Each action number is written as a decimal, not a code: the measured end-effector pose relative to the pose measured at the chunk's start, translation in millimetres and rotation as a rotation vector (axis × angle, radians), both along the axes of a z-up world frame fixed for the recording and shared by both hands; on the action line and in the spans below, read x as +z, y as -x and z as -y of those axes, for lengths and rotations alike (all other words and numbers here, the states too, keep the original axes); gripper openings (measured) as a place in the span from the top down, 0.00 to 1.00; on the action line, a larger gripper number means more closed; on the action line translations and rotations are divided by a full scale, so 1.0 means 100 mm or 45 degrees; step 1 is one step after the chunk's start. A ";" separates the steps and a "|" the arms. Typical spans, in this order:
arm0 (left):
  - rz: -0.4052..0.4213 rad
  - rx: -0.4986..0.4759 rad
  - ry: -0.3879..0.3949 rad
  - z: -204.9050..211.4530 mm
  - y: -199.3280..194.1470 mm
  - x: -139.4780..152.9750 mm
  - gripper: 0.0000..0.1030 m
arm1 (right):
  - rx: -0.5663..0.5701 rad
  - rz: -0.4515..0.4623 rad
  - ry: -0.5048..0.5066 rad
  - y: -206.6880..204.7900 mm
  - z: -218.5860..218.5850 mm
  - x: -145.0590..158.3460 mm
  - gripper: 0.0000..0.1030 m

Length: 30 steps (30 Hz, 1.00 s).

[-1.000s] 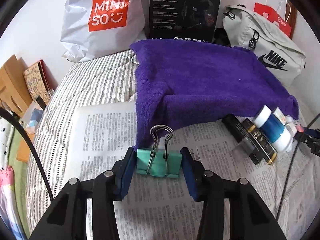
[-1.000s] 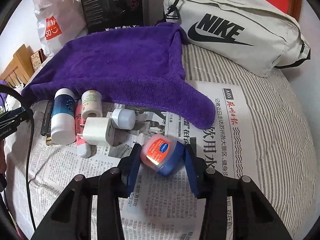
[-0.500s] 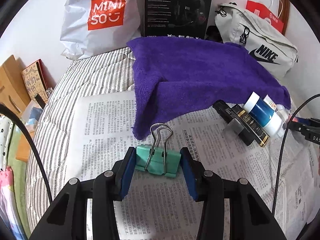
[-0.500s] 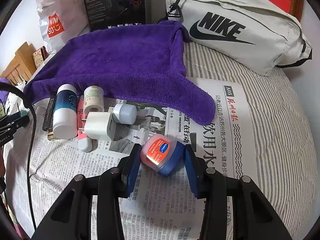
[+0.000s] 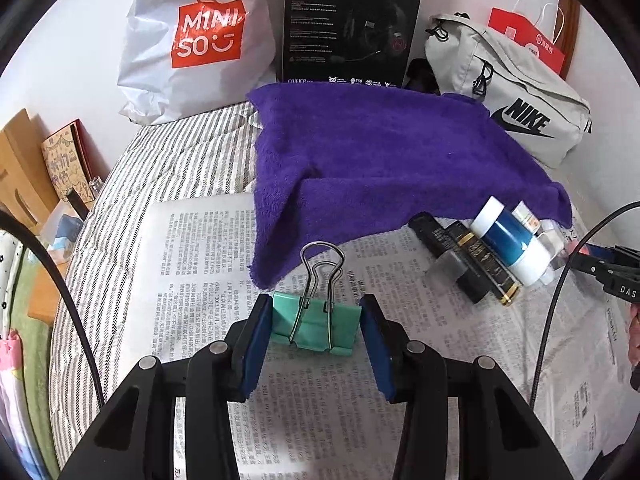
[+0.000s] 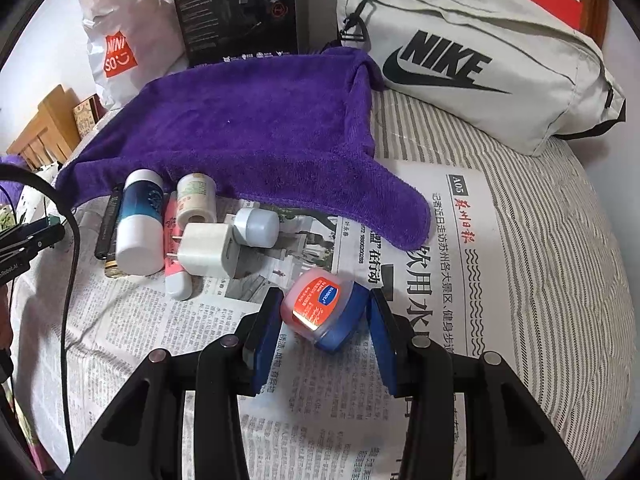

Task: Organize rigid objects
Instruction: 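Lower the clip with the left tool onto the purple towel while the right tool sets the jar there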

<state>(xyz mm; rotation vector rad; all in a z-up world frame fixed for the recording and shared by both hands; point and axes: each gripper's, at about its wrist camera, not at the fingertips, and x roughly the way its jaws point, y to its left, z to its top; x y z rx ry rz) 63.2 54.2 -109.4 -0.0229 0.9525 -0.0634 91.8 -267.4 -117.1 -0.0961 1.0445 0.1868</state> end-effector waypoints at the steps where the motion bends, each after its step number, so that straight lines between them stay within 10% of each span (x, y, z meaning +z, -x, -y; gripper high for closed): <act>1: -0.005 0.000 0.004 0.00 0.00 0.01 0.59 | 0.003 0.001 0.000 0.00 0.00 0.02 0.59; 30: 0.074 -0.049 0.034 0.09 -0.03 0.57 0.59 | 0.115 0.123 -0.061 -0.19 -0.21 0.46 0.59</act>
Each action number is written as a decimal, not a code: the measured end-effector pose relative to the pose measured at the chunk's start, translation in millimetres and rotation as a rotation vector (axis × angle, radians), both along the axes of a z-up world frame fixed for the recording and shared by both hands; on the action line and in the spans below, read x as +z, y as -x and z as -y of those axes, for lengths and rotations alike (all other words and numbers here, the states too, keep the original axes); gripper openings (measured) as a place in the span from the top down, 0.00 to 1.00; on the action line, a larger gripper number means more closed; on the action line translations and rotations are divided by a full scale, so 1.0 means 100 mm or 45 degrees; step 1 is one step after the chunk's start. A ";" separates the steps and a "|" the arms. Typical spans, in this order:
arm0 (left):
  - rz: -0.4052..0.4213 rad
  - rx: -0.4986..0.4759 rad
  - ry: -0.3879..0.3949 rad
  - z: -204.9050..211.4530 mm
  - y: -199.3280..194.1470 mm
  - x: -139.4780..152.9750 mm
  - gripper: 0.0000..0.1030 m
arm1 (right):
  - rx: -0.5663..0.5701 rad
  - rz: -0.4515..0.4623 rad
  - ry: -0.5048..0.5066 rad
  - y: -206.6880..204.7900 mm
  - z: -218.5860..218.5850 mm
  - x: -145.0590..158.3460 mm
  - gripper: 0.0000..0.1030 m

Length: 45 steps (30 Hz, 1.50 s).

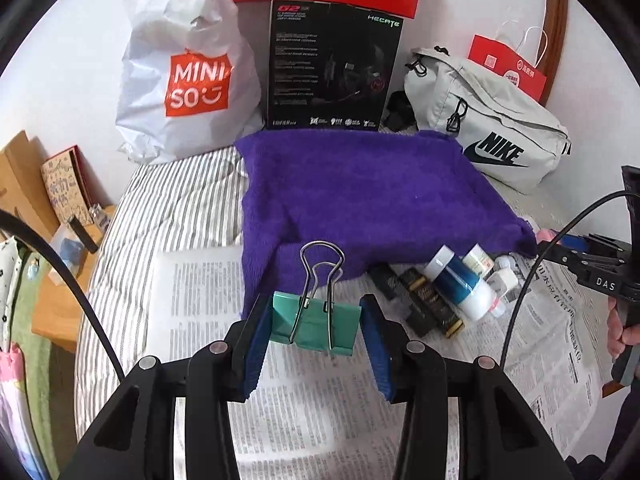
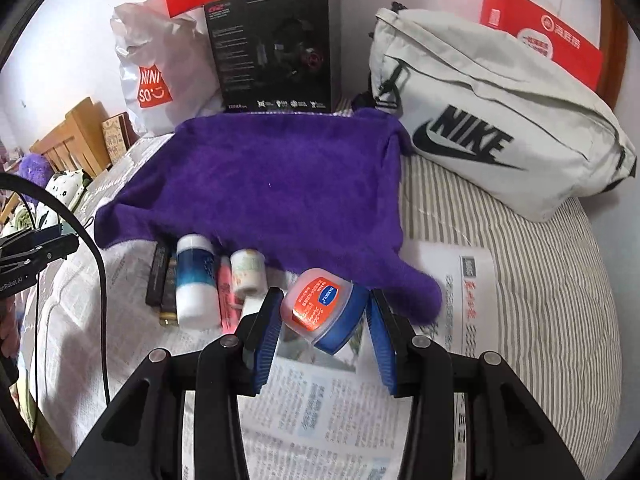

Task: Organize rigid objects
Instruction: 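Lower the clip with the left tool onto the purple towel while the right tool sets the jar there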

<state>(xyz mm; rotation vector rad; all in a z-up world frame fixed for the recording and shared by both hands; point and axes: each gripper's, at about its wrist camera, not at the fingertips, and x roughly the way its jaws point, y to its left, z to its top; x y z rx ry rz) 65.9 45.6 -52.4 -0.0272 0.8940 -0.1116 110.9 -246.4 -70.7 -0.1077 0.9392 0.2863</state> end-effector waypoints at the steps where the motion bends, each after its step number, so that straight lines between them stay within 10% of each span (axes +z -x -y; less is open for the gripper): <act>1: 0.002 -0.003 -0.001 0.01 -0.04 0.02 0.59 | 0.004 0.004 -0.002 -0.02 -0.01 0.01 0.59; 24: -0.006 -0.005 0.022 0.05 -1.14 0.07 0.59 | 0.014 0.033 -0.024 -1.05 -0.22 0.04 0.59; 45: -0.162 -0.015 0.026 0.09 -2.16 -0.54 0.59 | -0.037 -0.106 0.021 -2.00 -0.36 -0.53 0.59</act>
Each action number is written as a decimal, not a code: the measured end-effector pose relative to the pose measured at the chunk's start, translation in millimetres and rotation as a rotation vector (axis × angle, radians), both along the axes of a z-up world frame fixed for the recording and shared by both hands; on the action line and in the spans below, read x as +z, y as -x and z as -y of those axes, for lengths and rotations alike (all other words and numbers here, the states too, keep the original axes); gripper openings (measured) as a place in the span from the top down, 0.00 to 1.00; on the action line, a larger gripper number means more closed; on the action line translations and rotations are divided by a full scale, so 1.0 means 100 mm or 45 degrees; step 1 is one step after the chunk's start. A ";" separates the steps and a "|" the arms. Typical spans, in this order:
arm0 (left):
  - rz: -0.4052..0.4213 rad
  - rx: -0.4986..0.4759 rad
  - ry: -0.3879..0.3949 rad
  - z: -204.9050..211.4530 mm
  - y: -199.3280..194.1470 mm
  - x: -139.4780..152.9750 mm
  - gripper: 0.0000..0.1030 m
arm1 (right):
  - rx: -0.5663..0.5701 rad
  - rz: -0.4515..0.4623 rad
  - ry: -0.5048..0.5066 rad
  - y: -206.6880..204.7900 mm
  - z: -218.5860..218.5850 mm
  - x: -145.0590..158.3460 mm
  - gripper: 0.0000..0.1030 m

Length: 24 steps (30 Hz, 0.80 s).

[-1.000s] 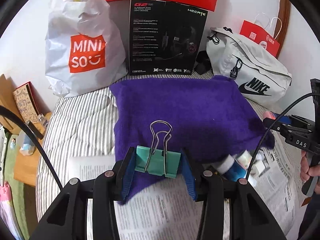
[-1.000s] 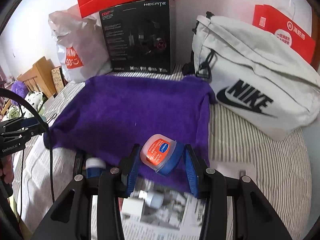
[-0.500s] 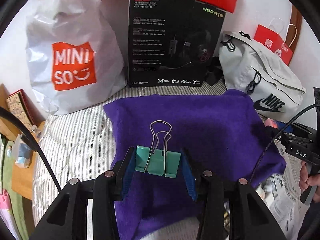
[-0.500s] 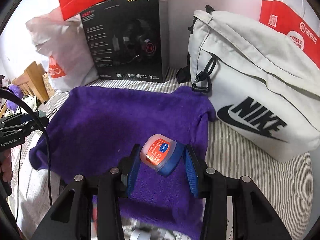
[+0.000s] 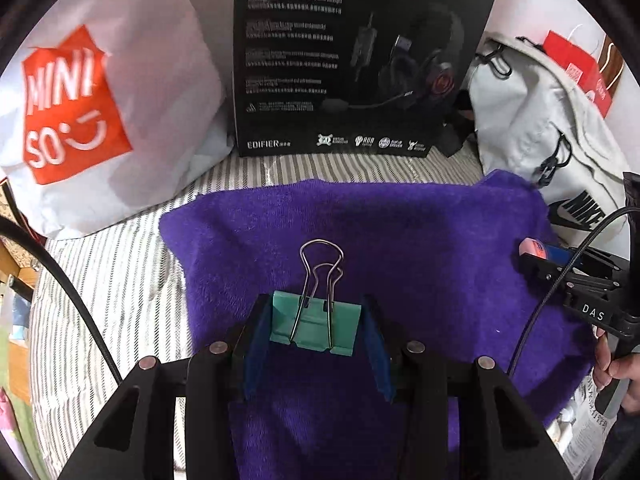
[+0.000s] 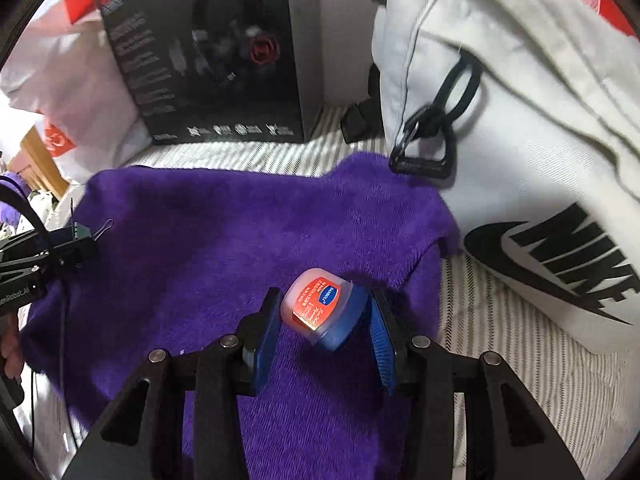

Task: Organize rigid objects
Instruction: 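Lower the clip with the left tool onto the purple towel while the right tool sets the jar there, then open both tools and withdraw them from the towel toward the remaining items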

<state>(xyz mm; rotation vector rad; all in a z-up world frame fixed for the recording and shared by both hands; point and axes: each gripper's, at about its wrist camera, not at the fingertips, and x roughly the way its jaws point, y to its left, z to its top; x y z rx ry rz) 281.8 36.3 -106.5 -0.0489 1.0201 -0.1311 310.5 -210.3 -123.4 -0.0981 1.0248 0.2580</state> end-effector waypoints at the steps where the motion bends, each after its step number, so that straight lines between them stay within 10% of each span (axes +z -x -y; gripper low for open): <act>1: -0.008 0.004 0.000 0.00 -0.03 -0.02 0.59 | 0.006 -0.013 0.006 -0.02 -0.01 -0.03 0.59; 24: -0.066 -0.038 -0.111 0.18 0.18 -0.10 0.43 | 0.066 -0.075 0.059 0.19 -0.05 -0.01 0.48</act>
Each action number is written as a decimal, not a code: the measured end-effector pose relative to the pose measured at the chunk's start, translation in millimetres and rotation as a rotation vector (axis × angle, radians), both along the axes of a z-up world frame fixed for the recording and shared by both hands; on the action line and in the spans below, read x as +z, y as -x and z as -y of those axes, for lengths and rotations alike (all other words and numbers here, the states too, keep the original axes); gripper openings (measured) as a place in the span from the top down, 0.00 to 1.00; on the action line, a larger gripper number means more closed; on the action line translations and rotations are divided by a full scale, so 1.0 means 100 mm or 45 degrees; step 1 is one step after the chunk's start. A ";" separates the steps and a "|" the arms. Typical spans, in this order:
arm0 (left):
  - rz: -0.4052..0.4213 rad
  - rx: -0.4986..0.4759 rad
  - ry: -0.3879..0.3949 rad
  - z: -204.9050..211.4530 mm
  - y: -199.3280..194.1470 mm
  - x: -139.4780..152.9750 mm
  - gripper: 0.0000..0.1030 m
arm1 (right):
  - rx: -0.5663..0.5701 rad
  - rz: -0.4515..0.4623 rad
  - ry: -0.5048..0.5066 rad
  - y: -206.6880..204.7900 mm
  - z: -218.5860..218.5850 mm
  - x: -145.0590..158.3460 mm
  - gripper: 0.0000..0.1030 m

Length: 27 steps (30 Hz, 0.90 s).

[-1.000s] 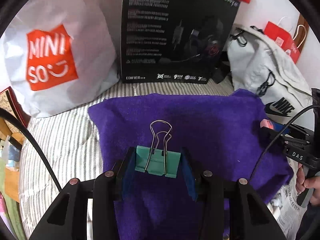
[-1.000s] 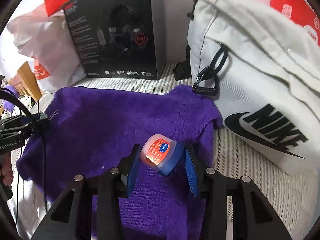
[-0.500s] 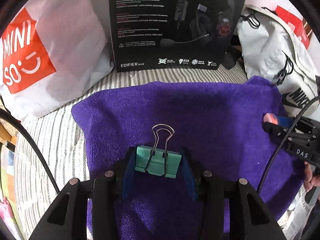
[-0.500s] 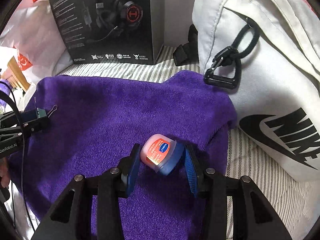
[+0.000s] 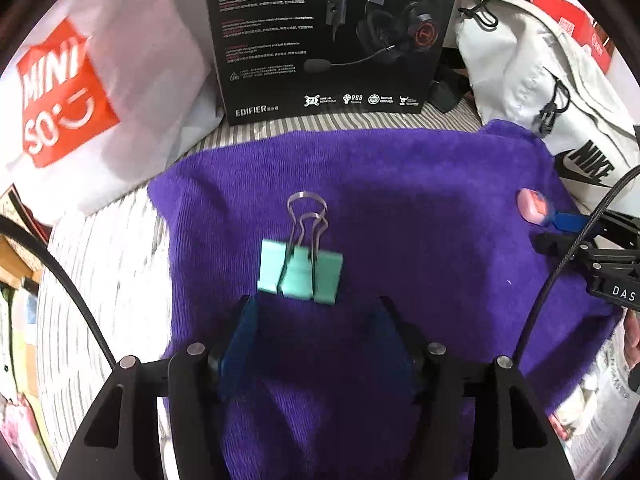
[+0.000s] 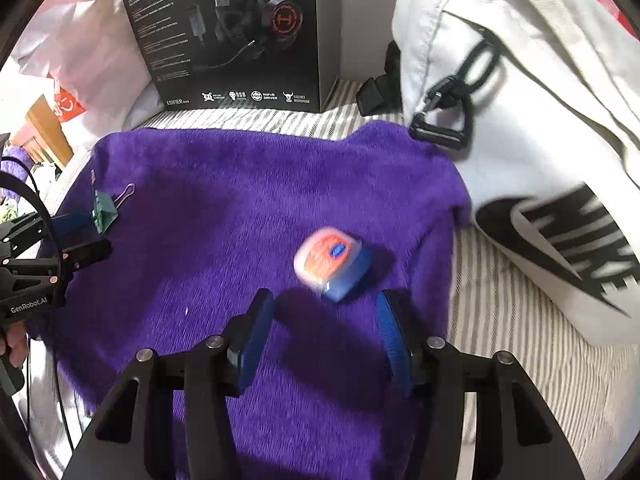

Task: Organize rigid objects
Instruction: 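Open both tools and withdraw them from the towel toward the remaining items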

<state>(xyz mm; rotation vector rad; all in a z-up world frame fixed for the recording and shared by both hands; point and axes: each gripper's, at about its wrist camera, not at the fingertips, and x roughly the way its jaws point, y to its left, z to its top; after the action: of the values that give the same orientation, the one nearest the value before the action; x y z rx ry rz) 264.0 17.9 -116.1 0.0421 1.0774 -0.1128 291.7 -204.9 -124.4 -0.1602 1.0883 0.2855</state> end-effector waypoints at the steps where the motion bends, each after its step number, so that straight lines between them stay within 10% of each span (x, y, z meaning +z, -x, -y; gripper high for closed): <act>1: 0.003 0.004 0.005 -0.01 0.04 0.02 0.43 | -0.006 0.005 -0.004 0.06 0.02 0.03 0.48; 13: 0.115 -0.040 0.033 0.06 0.93 0.54 0.43 | -0.074 0.083 -0.082 0.92 0.29 0.47 0.46; 27: 0.023 0.015 0.135 0.12 1.50 0.22 0.43 | -0.132 0.125 -0.155 1.69 0.49 0.62 0.44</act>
<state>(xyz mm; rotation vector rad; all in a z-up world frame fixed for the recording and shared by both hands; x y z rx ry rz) 114.4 5.4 -93.8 -0.0588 1.0522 -0.1589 122.3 -254.2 -62.9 -0.0088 0.9757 0.2470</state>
